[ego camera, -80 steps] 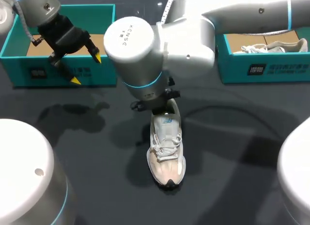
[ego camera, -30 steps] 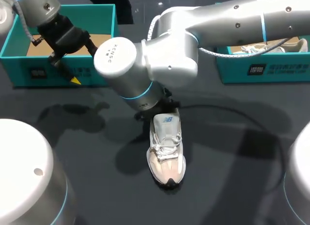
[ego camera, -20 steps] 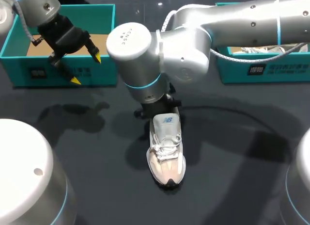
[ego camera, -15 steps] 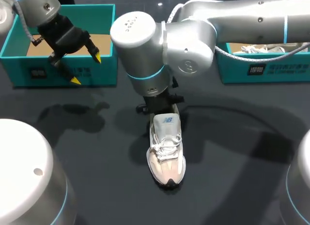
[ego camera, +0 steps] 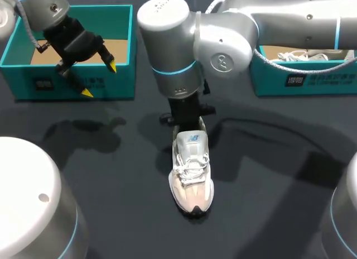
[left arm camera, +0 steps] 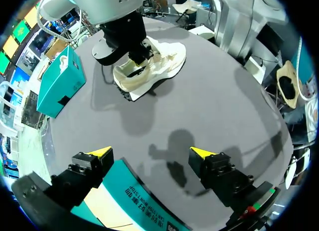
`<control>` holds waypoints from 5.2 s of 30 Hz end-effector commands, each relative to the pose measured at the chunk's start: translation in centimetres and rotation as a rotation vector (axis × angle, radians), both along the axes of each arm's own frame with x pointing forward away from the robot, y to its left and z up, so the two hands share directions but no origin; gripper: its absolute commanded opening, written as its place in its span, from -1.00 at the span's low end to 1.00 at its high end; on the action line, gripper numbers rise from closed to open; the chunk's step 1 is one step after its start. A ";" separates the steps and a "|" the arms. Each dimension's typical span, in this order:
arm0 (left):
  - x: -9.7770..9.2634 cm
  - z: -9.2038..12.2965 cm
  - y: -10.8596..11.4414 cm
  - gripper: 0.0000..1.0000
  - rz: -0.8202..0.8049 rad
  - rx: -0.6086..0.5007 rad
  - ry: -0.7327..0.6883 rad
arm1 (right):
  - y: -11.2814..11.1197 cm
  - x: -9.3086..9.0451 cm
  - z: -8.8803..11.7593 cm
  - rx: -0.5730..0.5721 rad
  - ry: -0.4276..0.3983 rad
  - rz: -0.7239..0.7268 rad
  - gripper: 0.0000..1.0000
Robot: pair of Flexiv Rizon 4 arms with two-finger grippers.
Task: Take the shoe out of the shoebox, open the shoe tongue, remove and reinsert the insole, then place the shoe into the shoebox
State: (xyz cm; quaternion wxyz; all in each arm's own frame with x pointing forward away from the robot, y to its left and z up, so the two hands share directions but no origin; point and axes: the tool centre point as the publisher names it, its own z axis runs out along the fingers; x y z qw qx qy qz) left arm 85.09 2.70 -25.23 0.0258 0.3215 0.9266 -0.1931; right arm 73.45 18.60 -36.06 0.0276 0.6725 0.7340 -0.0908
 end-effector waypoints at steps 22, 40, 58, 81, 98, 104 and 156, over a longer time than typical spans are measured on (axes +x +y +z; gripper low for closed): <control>0.0 0.0 0.0 1.00 0.000 0.003 -0.001 | 1.4 -2.3 0.9 -0.013 -0.030 -0.065 1.00; 0.0 0.0 0.0 1.00 0.000 0.003 -0.001 | 1.2 -0.2 0.3 0.061 -0.094 0.084 1.00; 0.0 0.0 0.0 1.00 0.000 0.003 -0.001 | 1.3 -2.8 1.8 0.028 -0.055 0.027 1.00; 0.0 0.0 0.0 1.00 0.000 0.003 -0.001 | 0.2 -10.8 4.6 0.046 -0.052 -0.079 1.00; 0.0 0.0 0.0 1.00 0.000 0.003 -0.001 | 0.9 -11.2 5.7 0.033 -0.107 -0.045 -0.45; 0.0 0.0 0.0 1.00 0.000 0.003 -0.001 | 1.3 -8.7 4.7 0.045 -0.121 0.011 -0.45; 0.0 0.0 0.0 1.00 0.000 0.003 -0.001 | -0.6 -1.0 8.8 0.084 -0.157 0.849 1.00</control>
